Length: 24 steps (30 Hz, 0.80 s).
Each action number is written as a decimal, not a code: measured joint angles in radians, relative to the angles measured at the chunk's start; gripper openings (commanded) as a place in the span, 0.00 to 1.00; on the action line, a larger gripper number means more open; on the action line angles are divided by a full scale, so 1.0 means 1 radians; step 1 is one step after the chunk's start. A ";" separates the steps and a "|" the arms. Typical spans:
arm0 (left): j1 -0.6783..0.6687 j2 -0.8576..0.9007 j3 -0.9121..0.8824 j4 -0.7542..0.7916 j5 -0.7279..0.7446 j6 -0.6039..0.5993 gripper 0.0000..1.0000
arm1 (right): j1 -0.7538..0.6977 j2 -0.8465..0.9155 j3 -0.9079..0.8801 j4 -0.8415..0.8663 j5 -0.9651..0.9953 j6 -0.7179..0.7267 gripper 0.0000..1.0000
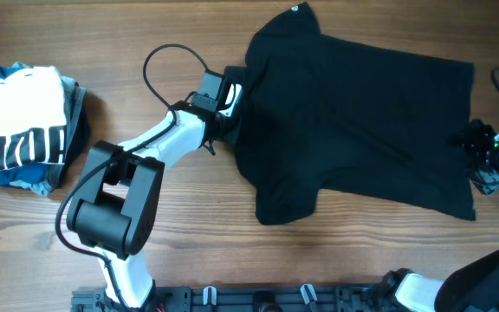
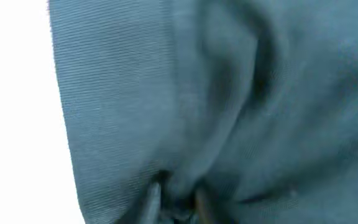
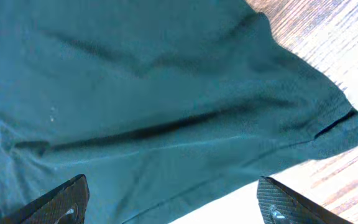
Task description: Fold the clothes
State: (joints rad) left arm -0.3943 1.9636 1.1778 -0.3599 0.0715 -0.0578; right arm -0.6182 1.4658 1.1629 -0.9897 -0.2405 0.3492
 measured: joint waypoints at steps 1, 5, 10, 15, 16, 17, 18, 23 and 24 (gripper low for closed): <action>0.001 0.000 0.000 -0.005 -0.038 -0.010 0.04 | 0.000 0.000 0.000 0.000 -0.003 -0.001 0.86; 0.055 0.000 0.008 -0.055 -0.224 -0.100 0.11 | 0.001 0.000 0.000 0.000 -0.016 -0.007 0.86; 0.252 0.000 0.012 -0.100 -0.288 -0.217 0.37 | 0.066 0.000 -0.044 0.049 -0.064 -0.036 0.85; 0.336 -0.008 0.013 -0.116 -0.236 -0.225 0.55 | 0.176 0.009 -0.173 0.153 -0.035 -0.023 0.64; 0.338 -0.011 0.013 -0.122 -0.224 -0.218 0.57 | 0.183 0.013 -0.206 0.205 -0.025 -0.016 0.58; 0.337 -0.018 0.011 -0.131 -0.203 -0.207 0.60 | 0.184 0.021 -0.246 0.282 -0.020 -0.010 0.53; 0.336 -0.029 0.005 -0.138 -0.183 -0.194 0.65 | 0.184 0.024 -0.276 0.365 -0.021 -0.005 0.50; 0.327 -0.174 -0.005 -0.125 -0.050 -0.098 0.84 | 0.185 0.068 -0.381 0.655 -0.069 0.022 0.64; 0.323 -0.210 -0.005 -0.117 -0.023 -0.079 0.86 | 0.187 0.082 -0.391 0.676 -0.075 0.023 0.66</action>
State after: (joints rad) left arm -0.0715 1.7535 1.1732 -0.4767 0.0486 -0.1364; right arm -0.4313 1.5478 0.7715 -0.3134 -0.3157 0.3717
